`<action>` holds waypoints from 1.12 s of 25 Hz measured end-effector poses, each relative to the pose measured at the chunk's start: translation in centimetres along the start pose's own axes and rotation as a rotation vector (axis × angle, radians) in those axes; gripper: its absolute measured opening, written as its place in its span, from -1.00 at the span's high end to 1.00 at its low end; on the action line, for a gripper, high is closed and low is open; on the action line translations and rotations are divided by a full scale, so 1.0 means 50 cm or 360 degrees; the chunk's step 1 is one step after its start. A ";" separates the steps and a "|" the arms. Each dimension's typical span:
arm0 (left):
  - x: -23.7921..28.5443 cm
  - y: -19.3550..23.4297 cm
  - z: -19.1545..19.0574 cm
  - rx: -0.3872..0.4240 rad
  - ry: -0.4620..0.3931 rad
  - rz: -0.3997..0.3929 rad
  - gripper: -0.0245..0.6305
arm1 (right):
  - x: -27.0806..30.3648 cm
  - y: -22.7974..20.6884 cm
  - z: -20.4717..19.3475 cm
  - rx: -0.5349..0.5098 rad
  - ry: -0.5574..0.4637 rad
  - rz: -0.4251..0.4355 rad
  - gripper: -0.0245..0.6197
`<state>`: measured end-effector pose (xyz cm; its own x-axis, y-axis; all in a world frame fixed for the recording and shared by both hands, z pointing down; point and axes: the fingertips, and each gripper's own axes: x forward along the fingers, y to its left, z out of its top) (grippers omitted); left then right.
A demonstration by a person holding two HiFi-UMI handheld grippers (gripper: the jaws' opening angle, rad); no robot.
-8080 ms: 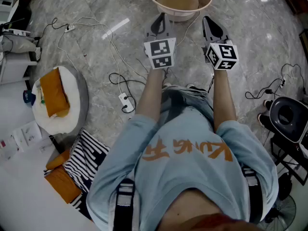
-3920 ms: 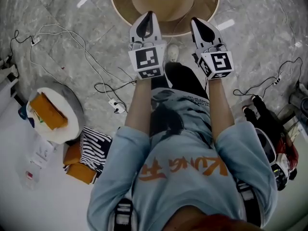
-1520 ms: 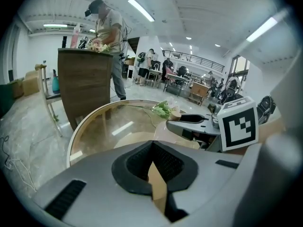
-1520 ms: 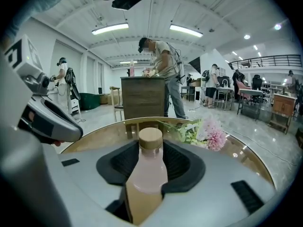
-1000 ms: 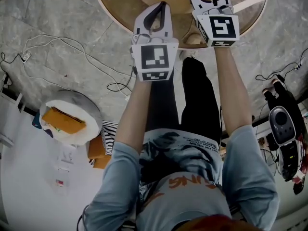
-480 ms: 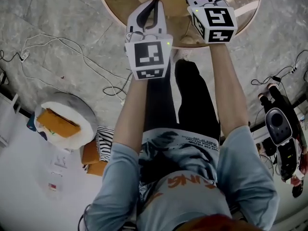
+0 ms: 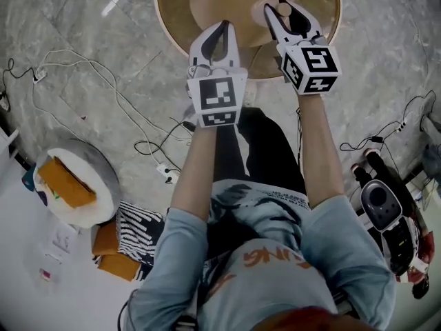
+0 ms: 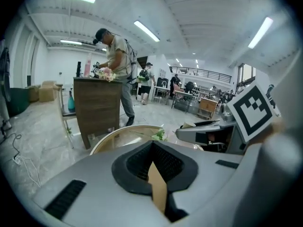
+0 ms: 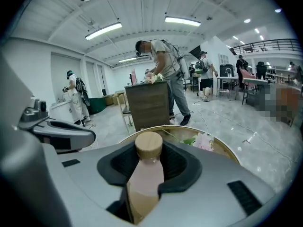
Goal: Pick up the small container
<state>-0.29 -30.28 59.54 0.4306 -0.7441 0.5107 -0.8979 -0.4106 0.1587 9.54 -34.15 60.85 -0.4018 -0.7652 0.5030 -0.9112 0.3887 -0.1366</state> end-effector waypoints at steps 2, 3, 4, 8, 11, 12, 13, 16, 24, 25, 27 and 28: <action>-0.038 -0.031 0.035 -0.0032 -0.0040 0.0031 0.85 | -0.058 0.002 0.030 -0.0034 -0.0006 0.0022 0.48; -0.055 -0.046 0.053 -0.0045 -0.0059 0.0045 0.85 | -0.085 0.001 0.048 -0.0041 -0.0019 0.0029 0.48; -0.072 -0.058 0.072 -0.0057 -0.0078 0.0058 0.85 | -0.110 0.000 0.069 -0.0044 -0.0036 0.0030 0.48; -0.139 -0.087 0.153 -0.0143 -0.0149 0.0109 0.85 | -0.199 0.000 0.162 -0.0061 -0.0122 0.0006 0.48; -0.200 -0.105 0.221 -0.0224 -0.0217 0.0135 0.85 | -0.263 0.017 0.232 -0.0182 -0.0175 -0.0027 0.48; -0.219 -0.114 0.246 -0.0224 -0.0243 0.0137 0.85 | -0.284 0.021 0.255 -0.0205 -0.0196 -0.0033 0.48; -0.237 -0.122 0.270 -0.0217 -0.0268 0.0141 0.85 | -0.305 0.025 0.277 -0.0212 -0.0221 -0.0038 0.48; -0.284 -0.142 0.330 -0.0198 -0.0329 0.0176 0.85 | -0.371 0.034 0.339 -0.0190 -0.0303 -0.0057 0.48; -0.369 -0.164 0.436 -0.0180 -0.0485 0.0227 0.85 | -0.499 0.035 0.450 -0.0165 -0.0500 -0.0118 0.48; -0.378 -0.172 0.452 -0.0155 -0.0505 0.0216 0.85 | -0.514 0.035 0.461 -0.0173 -0.0517 -0.0111 0.48; -0.399 -0.187 0.486 -0.0106 -0.0550 0.0197 0.85 | -0.543 0.039 0.484 -0.0191 -0.0556 -0.0091 0.48; -0.409 -0.194 0.502 -0.0085 -0.0572 0.0190 0.85 | -0.556 0.043 0.494 -0.0199 -0.0575 -0.0077 0.48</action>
<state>1.89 -24.29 26.36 0.3190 -0.9263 0.2007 -0.9430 -0.2891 0.1646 16.49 -24.70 25.50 -0.3849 -0.9071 0.1702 -0.9208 0.3900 -0.0035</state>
